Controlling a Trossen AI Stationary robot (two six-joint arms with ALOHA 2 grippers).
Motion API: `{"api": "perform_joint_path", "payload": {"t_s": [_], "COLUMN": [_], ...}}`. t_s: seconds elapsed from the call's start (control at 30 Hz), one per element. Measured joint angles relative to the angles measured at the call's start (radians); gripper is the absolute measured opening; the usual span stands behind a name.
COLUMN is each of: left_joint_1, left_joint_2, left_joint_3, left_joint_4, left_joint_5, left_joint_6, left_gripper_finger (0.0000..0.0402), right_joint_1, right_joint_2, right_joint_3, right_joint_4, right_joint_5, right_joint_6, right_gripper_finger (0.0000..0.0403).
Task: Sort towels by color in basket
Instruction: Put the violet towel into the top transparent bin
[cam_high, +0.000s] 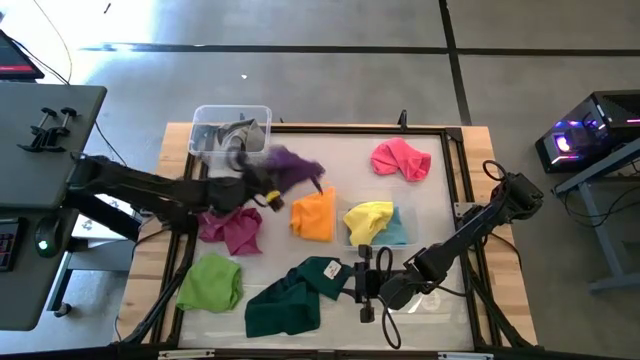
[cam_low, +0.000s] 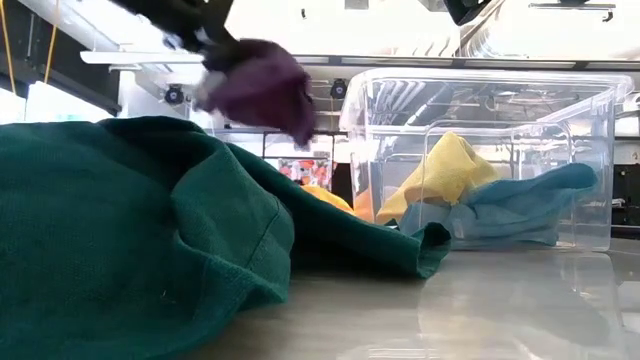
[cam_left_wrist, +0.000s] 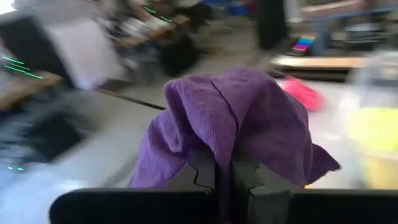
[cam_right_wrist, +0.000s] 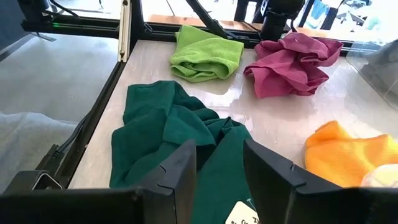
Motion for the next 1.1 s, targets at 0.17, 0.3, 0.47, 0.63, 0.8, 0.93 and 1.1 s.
{"api": "perform_joint_path", "payload": {"t_s": [0.17,0.3,0.47,0.63,0.8,0.93,1.1], "left_joint_1": [0.003,0.053,0.232,0.526,0.798,0.934,0.99], "left_joint_2": [-0.152,-0.239,-0.322,-0.335,-0.263,-0.169,-0.06], "left_joint_3": [0.031,0.034,0.034,0.034,0.056,0.105,0.16], "left_joint_4": [-0.125,-0.257,-0.499,-0.657,-0.694,-0.71,-0.747], "left_joint_5": [-0.247,-0.331,-0.214,0.139,0.433,0.515,0.616], "left_joint_6": [0.146,0.134,-0.093,-0.217,-0.143,-0.091,0.013], "left_gripper_finger": [0.0001,0.0001,0.0001,0.0,0.0,0.0007,0.0064], "right_joint_1": [0.0,0.0,-0.003,-0.012,-0.031,-0.044,-0.047], "right_joint_2": [0.0,0.0,0.0,0.0,0.0,0.0,0.0], "right_joint_3": [0.0,0.0,0.0,0.0,0.0,0.0,0.0], "right_joint_4": [0.002,0.007,0.009,0.01,0.01,0.01,0.01], "right_joint_5": [0.0,0.0,0.0,0.0,0.0,0.0,0.0], "right_joint_6": [0.0,-0.006,-0.018,-0.024,-0.026,-0.026,-0.024], "right_gripper_finger": [0.0128,0.0128,0.0128,0.0128,0.0128,0.0128,0.0128]}}
